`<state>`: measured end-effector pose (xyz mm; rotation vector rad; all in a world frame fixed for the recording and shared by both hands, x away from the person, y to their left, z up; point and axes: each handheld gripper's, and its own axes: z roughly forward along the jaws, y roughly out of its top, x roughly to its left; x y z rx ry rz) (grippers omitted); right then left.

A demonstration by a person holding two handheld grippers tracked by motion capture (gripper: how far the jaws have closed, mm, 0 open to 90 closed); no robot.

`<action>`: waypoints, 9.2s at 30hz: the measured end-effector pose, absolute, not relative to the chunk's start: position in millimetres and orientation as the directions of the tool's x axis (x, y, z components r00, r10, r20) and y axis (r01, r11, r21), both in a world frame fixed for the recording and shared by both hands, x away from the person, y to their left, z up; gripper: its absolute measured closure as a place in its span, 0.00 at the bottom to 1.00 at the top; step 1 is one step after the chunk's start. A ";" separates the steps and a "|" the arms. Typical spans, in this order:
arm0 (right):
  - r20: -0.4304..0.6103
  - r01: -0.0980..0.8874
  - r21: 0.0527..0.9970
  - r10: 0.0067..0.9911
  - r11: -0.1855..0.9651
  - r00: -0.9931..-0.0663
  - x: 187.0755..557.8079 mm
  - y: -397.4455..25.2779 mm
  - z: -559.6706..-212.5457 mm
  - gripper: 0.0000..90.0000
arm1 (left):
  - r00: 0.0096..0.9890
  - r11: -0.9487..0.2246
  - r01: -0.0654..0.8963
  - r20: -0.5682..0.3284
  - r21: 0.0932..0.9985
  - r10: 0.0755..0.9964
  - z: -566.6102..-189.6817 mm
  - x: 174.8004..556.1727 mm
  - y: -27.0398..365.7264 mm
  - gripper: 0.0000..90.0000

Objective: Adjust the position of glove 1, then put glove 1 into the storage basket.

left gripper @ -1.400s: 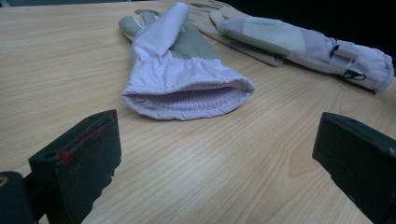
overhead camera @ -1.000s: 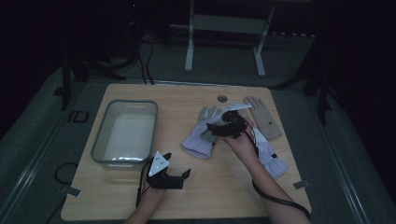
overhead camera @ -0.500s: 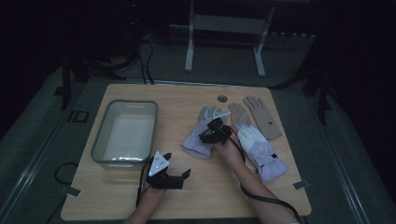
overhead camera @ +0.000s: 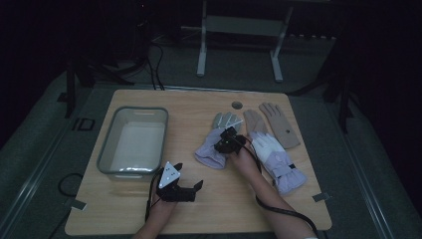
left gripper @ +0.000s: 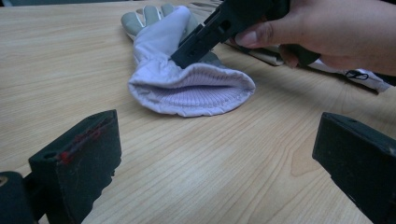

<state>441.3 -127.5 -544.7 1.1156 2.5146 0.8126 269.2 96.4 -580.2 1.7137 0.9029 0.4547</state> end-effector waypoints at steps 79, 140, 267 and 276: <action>-0.079 0.480 0.618 0.656 0.623 -0.750 386.7 -326.3 -491.0 0.54 | 0.633 -0.111 0.345 -0.143 0.932 0.761 -580.2 270.0 96.8 0.02; 0.247 0.643 0.752 0.842 0.146 -0.479 334.4 -195.1 -459.6 0.86 | 0.634 -0.118 0.339 -0.134 0.934 0.761 -580.1 269.5 96.0 0.02; 0.425 0.780 0.575 0.724 0.247 -0.543 393.6 -216.2 -517.2 0.84 | 0.629 -0.295 0.719 -0.408 0.630 0.662 -539.1 323.8 28.9 0.82; 0.401 0.747 0.619 0.721 0.242 -0.566 393.9 -208.6 -493.6 0.84 | 0.640 -0.299 0.700 -0.383 0.649 0.667 -515.5 328.0 38.4 0.82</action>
